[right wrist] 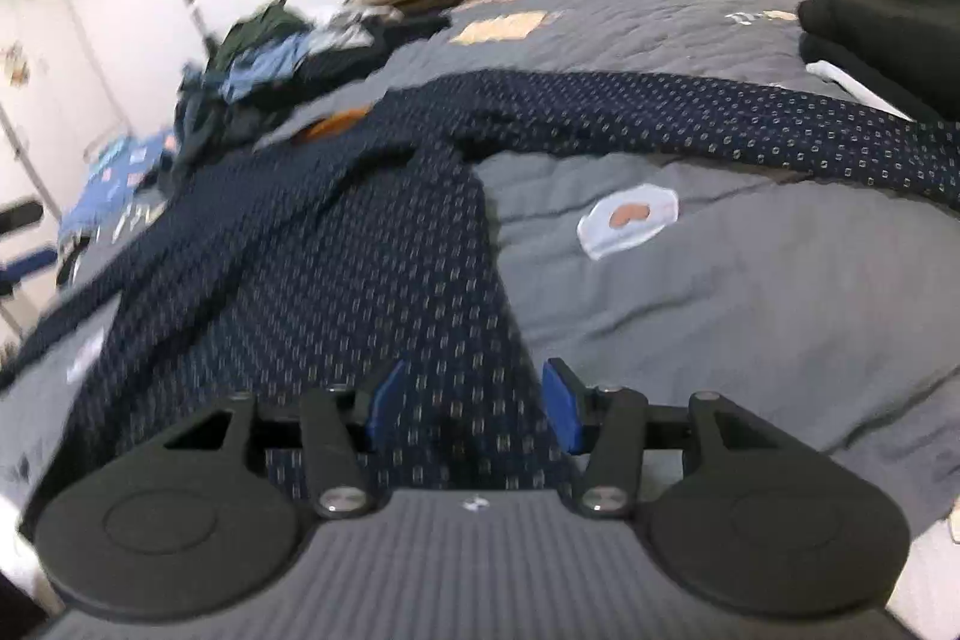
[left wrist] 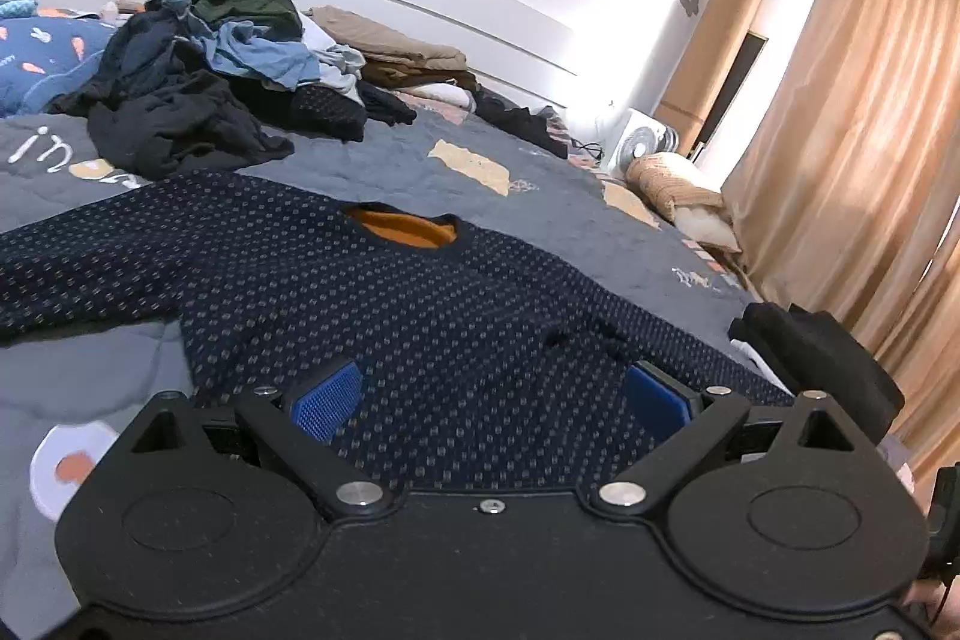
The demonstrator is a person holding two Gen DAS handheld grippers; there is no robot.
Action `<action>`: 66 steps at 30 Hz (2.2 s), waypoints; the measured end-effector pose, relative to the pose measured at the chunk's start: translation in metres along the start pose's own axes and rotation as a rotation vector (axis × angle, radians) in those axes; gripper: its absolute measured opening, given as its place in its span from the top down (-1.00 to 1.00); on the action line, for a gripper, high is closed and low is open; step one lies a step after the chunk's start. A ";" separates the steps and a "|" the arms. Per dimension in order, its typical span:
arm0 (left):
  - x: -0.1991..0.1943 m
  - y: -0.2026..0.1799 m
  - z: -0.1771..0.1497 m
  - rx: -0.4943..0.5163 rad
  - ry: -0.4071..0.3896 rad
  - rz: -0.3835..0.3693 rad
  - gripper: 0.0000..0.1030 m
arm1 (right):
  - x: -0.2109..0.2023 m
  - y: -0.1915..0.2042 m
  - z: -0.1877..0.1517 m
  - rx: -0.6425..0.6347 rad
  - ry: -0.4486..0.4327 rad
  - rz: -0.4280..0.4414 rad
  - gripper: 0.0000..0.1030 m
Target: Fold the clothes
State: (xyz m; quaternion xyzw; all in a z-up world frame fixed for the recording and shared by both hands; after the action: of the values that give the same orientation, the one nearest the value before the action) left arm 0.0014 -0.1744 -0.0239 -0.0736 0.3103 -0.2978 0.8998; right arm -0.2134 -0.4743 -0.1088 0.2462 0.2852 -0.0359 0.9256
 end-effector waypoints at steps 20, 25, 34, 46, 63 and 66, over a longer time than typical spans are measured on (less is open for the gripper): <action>-0.050 0.108 -0.095 0.041 0.400 0.247 -0.63 | -0.024 -0.016 -0.054 0.109 0.118 -0.004 0.01; -0.047 0.098 -0.112 0.104 0.468 0.208 -0.59 | -0.015 -0.014 -0.060 0.112 0.161 -0.008 0.01; -0.045 0.092 -0.134 0.166 0.541 0.189 0.51 | -0.002 -0.019 -0.063 0.148 0.130 -0.027 0.66; -0.083 0.071 -0.109 0.259 0.449 0.090 0.90 | -0.087 0.018 -0.017 0.453 -0.142 0.401 0.84; -0.111 0.075 -0.118 0.553 0.567 0.243 0.82 | -0.059 0.019 -0.050 0.075 0.323 0.067 0.84; -0.104 0.082 -0.122 0.547 0.573 0.285 0.80 | -0.047 0.012 -0.060 0.071 0.370 0.029 0.81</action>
State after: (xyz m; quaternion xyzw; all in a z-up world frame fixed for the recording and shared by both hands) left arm -0.0977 -0.0411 -0.0932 0.2973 0.4645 -0.2502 0.7958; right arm -0.2806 -0.4384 -0.1214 0.2852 0.4456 0.0132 0.8485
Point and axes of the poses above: each gripper's, at about its wrist camera, not at the fingertips, and x roughly the way its jaws point, y to its left, z to its top, the point moved 7 cm from there along x, roughly the way its jaws point, and after that the axes turned 14 degrees about z, right-handed, at the moved point
